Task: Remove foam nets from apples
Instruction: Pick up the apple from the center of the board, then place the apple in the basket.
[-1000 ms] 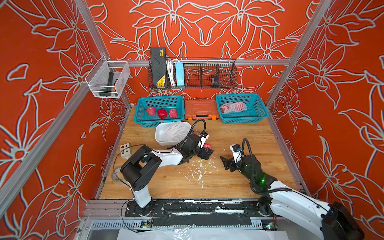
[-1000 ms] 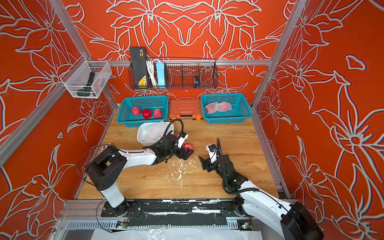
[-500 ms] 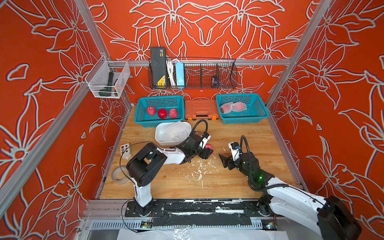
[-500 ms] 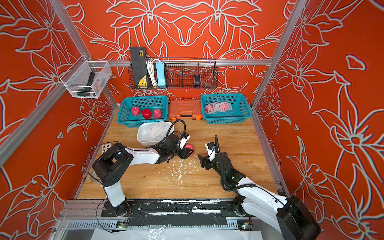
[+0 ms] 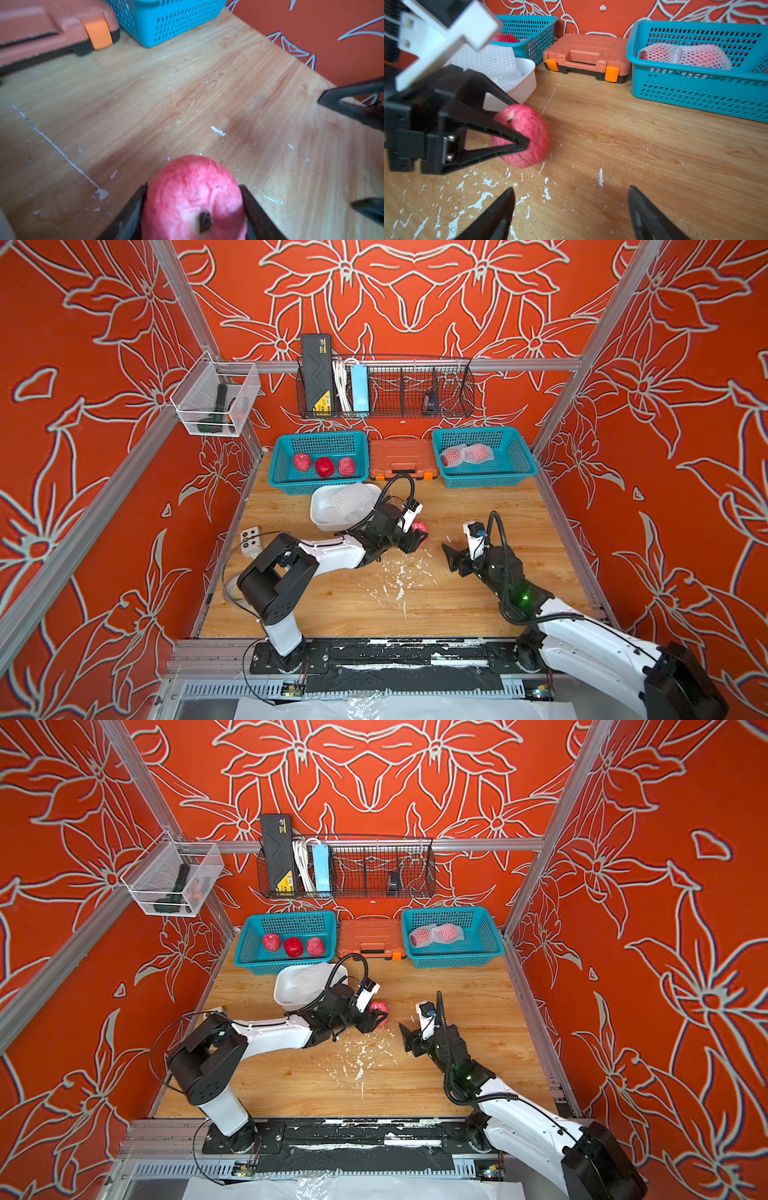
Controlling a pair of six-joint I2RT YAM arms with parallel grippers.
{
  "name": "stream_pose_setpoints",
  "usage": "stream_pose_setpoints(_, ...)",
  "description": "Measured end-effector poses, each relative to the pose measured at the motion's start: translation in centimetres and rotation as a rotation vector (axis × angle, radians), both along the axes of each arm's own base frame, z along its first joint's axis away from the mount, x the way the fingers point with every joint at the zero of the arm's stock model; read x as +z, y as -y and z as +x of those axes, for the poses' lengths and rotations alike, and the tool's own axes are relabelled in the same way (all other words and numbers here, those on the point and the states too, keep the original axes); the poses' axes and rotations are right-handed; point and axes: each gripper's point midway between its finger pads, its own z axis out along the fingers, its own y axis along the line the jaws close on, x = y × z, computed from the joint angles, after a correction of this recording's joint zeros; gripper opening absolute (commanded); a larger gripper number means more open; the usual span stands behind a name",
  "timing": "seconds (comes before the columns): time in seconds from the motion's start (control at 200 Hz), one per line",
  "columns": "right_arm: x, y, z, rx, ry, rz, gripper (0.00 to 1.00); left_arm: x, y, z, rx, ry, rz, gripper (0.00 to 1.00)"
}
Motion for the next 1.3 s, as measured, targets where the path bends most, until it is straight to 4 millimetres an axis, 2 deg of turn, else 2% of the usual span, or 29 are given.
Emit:
stream_pose_setpoints(0.115,0.8,0.3,0.0,-0.015,0.024,0.018,0.85,4.2,-1.3,1.0,0.032,0.063,-0.056,0.43)
stream_pose_setpoints(0.21,0.8,0.5,0.0,-0.024,0.026,0.022,0.85,7.8,-4.3,3.7,0.117,0.118,-0.104,0.43)
stream_pose_setpoints(0.35,0.7,0.6,0.0,-0.028,0.021,0.025,0.85,11.5,-11.5,8.9,0.302,0.184,-0.137,0.43)
stream_pose_setpoints(0.515,0.7,0.6,0.0,-0.03,0.018,0.029,0.85,13.5,-20.3,14.2,0.506,0.218,-0.138,0.43)
stream_pose_setpoints(0.641,0.6,0.6,-0.1,-0.03,0.016,0.028,0.85,12.4,-24.9,17.2,0.602,0.195,-0.115,0.43)
stream_pose_setpoints(0.796,0.5,0.6,-0.1,-0.031,0.015,0.028,0.85,9.4,-27.8,20.9,0.656,0.126,-0.07,0.43)
stream_pose_setpoints(0.891,0.5,0.6,-0.1,-0.031,0.015,0.028,0.85,7.5,-28.2,22.7,0.66,0.084,-0.043,0.42)
stream_pose_setpoints(1.036,0.7,0.8,-0.1,-0.04,0.021,0.03,0.85,5.2,-28.1,23.6,0.655,0.037,-0.019,0.43)
stream_pose_setpoints(1.301,1.1,1.2,-0.1,-0.053,0.038,0.04,0.85,3.3,-28.0,25.2,0.643,-0.004,0.002,0.46)
